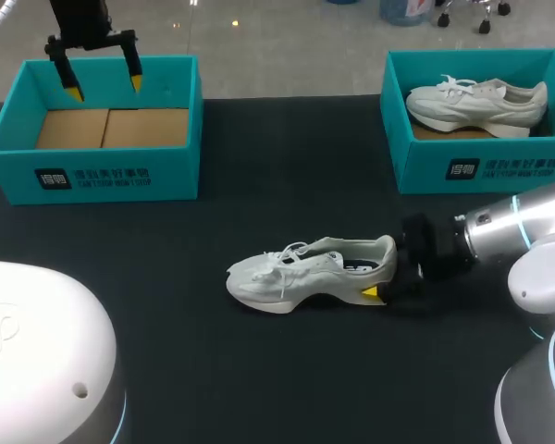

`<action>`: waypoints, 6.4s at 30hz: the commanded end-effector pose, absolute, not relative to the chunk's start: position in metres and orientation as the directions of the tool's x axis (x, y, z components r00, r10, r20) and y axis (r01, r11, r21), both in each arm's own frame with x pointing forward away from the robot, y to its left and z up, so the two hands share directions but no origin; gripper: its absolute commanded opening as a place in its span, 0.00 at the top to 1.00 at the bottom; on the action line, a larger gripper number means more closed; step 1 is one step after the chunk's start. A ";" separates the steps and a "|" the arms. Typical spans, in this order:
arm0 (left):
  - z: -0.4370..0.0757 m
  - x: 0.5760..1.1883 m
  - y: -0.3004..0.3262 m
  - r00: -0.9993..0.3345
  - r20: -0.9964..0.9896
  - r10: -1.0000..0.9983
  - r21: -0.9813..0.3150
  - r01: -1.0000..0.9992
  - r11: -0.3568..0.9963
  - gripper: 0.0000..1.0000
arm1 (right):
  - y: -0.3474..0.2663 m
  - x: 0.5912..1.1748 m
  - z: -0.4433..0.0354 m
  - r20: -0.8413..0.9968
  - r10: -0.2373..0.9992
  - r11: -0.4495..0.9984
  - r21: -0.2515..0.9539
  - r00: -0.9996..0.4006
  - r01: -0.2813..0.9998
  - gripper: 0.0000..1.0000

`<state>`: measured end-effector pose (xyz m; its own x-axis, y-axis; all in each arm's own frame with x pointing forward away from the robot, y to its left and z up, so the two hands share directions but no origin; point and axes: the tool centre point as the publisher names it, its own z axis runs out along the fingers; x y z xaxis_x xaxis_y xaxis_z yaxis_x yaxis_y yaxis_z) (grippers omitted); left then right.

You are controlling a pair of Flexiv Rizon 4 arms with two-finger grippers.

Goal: Take the shoe out of the shoebox, open the shoe tongue, remove and reinsert the insole, then place the shoe into the shoebox

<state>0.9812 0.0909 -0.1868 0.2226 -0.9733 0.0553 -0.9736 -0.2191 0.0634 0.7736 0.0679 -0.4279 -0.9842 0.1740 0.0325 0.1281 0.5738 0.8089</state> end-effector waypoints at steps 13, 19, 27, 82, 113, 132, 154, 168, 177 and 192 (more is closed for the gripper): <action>-0.179 0.931 -0.005 0.208 0.069 -0.976 0.011 -0.978 -0.208 0.00 | 0.071 0.773 -0.435 0.033 0.175 0.576 0.807 -0.984 0.129 1.00; -0.185 0.918 -0.032 0.223 0.055 -0.973 -0.008 -0.975 -0.224 0.00 | 0.071 0.773 -0.435 0.033 0.175 0.576 0.807 -0.984 0.129 1.00; -0.202 0.907 -0.077 0.166 0.012 -0.986 -0.011 -0.986 -0.166 0.00 | 0.071 0.773 -0.435 0.033 0.175 0.576 0.807 -0.984 0.129 1.00; -0.264 0.800 -0.201 -0.205 -0.086 -0.975 0.067 -0.978 0.199 0.00 | 0.071 0.773 -0.435 0.033 0.175 0.576 0.807 -0.984 0.129 1.00; -0.345 0.783 -0.252 -0.349 -0.082 -0.933 0.179 -0.926 0.331 0.00 | 0.071 0.773 -0.435 0.033 0.175 0.576 0.807 -0.984 0.129 1.00; -0.365 0.775 -0.234 -0.372 -0.196 -0.907 0.243 -0.915 0.323 0.00 | 0.071 0.773 -0.435 0.033 0.175 0.576 0.807 -0.984 0.129 1.00; -0.325 0.755 -0.191 -0.107 -0.150 -0.983 0.228 -0.971 0.071 0.60 | 0.071 0.773 -0.435 0.033 0.175 0.576 0.807 -0.984 0.129 1.00; -0.305 0.743 -0.187 -0.023 0.043 -0.999 0.238 -0.971 0.032 1.00 | 0.071 0.773 -0.435 0.033 0.175 0.576 0.807 -0.984 0.129 1.00; -0.293 0.742 -0.159 0.045 0.058 -0.997 0.214 -0.976 -0.032 1.00 | 0.071 0.773 -0.435 0.033 0.175 0.576 0.807 -0.984 0.129 1.00; -0.324 0.740 -0.123 0.159 0.022 -0.987 0.260 -0.954 -0.148 1.00 | 0.071 0.773 -0.435 0.033 0.175 0.576 0.807 -0.984 0.129 1.00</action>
